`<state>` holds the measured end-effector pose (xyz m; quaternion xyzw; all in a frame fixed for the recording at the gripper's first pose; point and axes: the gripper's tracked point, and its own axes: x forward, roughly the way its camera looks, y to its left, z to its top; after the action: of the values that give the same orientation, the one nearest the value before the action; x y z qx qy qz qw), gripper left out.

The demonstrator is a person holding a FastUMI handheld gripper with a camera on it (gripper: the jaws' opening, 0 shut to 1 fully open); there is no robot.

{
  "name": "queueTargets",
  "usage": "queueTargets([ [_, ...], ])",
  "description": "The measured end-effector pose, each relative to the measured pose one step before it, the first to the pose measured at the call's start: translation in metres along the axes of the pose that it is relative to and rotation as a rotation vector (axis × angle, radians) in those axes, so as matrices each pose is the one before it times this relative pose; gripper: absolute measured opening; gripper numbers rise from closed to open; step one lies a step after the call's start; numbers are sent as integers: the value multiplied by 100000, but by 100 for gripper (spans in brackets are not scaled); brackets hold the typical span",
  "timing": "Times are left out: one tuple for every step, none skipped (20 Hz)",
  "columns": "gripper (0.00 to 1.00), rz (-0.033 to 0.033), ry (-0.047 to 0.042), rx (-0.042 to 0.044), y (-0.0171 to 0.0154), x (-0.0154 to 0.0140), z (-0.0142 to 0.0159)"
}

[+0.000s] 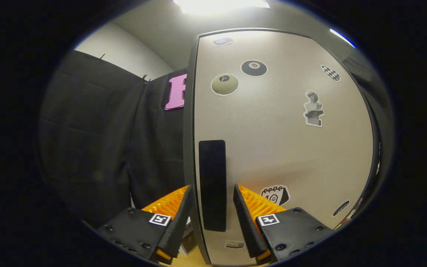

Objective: Open the shoe cabinet door, grab the shoes and put them into the shoe cabinet, then close the shoe cabinet door.

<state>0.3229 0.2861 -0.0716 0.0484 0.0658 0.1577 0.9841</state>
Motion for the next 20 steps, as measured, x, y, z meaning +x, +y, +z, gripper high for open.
queueTargets([
  [54, 724, -17, 785, 123, -61, 81],
  [41, -668, -282, -1128, 84, 114, 102],
  [37, -72, 813, -1320, -87, -32, -201],
  [31, 796, -45, -511, 26, -62, 156],
  [24, 1293, 1177, 1343, 200, -24, -120],
  [16, 1834, 1160, 683, 56, -173, -60],
  [16, 1566, 1258, 594, 30, -338, 24],
  [16, 1227, 1225, -77, 9, -147, -33],
  [16, 1105, 652, -281, 53, -462, 42],
  [16, 979, -501, -290, 391, -852, 158],
  [16, 899, -308, -774, 395, -959, 167],
  [16, 795, -347, -31, 391, -1145, 296],
  [17, 937, 888, 684, 156, -965, 144],
  [16, 838, 216, 1231, -20, -1203, 127],
  [16, 870, 934, 989, -44, -525, -165],
  [16, 843, 1, 150, 26, -421, 139],
  [17, 601, -369, -332, -53, -613, 21],
  [17, 234, -462, -448, 93, -897, 179],
  [16, 81, 176, 150, 158, -872, 168],
  [17, 238, 660, 547, 162, -1087, 46],
])
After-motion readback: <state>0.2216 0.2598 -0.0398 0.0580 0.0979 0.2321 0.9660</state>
